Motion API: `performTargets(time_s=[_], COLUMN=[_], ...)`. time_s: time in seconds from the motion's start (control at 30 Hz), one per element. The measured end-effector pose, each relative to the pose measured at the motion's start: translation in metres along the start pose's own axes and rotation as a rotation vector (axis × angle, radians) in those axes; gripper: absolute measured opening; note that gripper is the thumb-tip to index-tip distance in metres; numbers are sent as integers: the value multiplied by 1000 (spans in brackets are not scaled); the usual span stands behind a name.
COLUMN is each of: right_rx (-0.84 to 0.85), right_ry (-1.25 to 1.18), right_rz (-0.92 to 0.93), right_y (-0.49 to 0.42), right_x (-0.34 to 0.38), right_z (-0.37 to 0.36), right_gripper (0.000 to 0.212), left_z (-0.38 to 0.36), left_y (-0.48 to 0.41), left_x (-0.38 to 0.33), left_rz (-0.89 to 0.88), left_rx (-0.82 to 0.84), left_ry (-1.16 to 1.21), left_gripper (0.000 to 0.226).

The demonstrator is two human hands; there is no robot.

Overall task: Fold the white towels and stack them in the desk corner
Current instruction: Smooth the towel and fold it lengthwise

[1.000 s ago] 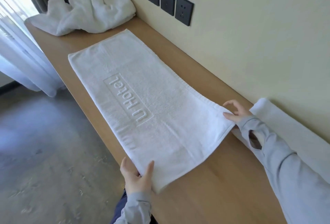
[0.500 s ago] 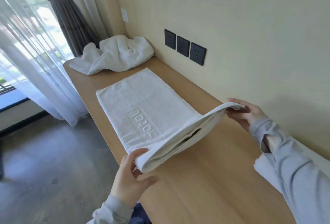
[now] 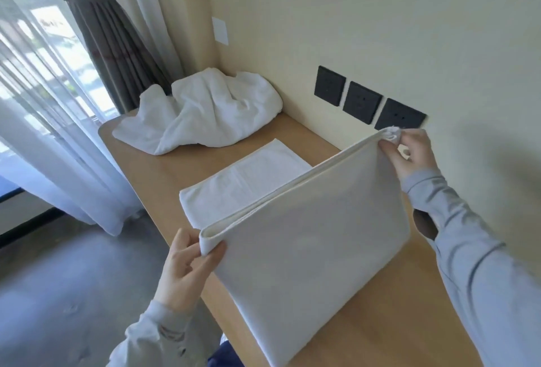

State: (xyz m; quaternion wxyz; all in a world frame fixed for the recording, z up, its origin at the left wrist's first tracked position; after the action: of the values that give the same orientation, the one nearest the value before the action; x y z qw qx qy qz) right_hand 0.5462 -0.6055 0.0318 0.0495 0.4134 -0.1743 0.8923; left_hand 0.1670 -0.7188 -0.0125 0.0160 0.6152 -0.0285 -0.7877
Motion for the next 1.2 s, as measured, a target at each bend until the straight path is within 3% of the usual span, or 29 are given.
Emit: performTargets(time_s=[0.13,0.23,0.4,0.47,0.6,0.8,0.93,1.0,1.07,1.13,1.2], right_rx=[20,91,287,296,308,305,256,206,265,422,500], right_ry=[-82,-39,7,51,244,432,567,637,654,641,612], right_rz=[-62,-171,-417,-452,-476,-424,-207,116,454,593,596], right_y=[-58,-94,-127,-131,-137,-142,-136,-130,-118,-105,-104], right_x=[28,21,-28,-41,-57,-57,-40,-23,-5,2,4], right_z=[-94,-171,-294,-312,-328,-331,-331,-327,-334,-349,-359], right_gripper=[9,27,12,8,29,24,28,35,20,11,9], left_z=[47,72,91,94,96,98,96,89,73,57,48], left_y=[-82,-140,-207,-216,-226,-230,-232,-237,-245,-256,-264], left_x=[40,86,167,176,181,194,175,161,144,142,146], left_rz=[156,313,468,430,317,346,235,56,-141,-203,-199], left_rx=[59,55,33,52,20,-14,-112,-186,-152,-88,-48], left_ry=[150,254,103,-57,-275,-208,-368,-522,-715,-819,-822], left_gripper=[30,39,32,33,38,49,17,38,42,40,43])
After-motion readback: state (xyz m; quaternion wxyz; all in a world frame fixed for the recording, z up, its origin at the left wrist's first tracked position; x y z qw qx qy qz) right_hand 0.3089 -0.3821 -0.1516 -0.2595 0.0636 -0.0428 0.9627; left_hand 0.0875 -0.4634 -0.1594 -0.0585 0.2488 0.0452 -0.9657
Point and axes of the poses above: each hand's wrist, its own y-axis away from the middle knuckle, its own z-axis out of the back of the hand, x = y × z, the point moved 4 cm from there along -y, towards the middle knuckle, and after that the axes turned 4 degrees about x, right-handed, at the moved point
